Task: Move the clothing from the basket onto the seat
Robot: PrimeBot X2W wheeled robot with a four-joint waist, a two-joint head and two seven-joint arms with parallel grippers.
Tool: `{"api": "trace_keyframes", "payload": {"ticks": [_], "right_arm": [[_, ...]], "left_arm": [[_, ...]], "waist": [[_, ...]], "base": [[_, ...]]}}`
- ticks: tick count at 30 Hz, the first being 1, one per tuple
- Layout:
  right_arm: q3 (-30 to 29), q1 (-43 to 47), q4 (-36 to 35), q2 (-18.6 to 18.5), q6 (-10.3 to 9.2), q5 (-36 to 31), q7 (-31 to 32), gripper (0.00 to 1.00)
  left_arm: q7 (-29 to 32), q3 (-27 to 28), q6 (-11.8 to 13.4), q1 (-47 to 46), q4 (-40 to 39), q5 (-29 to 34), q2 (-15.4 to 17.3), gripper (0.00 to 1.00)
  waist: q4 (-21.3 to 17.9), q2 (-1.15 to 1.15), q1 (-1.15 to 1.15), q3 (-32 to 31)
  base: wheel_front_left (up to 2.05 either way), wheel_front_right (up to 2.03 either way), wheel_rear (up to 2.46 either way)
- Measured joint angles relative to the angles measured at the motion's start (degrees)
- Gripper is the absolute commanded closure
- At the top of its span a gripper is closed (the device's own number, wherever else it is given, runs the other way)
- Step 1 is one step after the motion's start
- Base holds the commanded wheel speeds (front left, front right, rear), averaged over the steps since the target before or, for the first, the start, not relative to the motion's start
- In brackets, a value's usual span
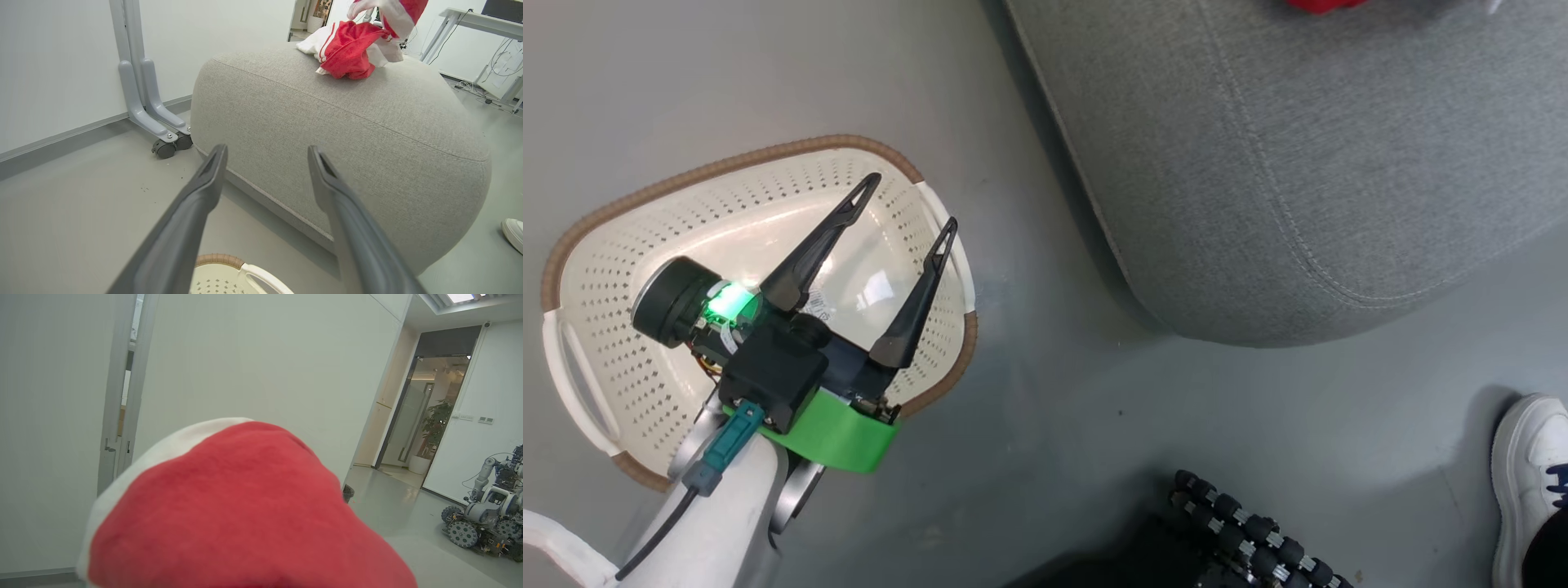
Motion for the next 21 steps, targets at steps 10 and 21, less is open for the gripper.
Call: {"api": "trace_keyframes", "payload": {"ticks": [10,21], "right_arm": [[0.3,0.2,14.5,2.4,0.00,-2.3,0.0,1.00],[8.8,0.1,27.9,4.6,0.00,2.2,0.0,1.00]], "left_arm": [[0.0,-0.3,0.0,-0.2,0.0,0.5,-0.1,0.00],[0.0,0.1,0.0,0.2,0.9,0.5,0.0,0.00]], "waist": [[5.3,0.00,0.00,5.0],[5.0,0.00,-0.01,4.8]], "base": [[0.00,0.00,0.00],[0.00,0.00,0.00]]}}
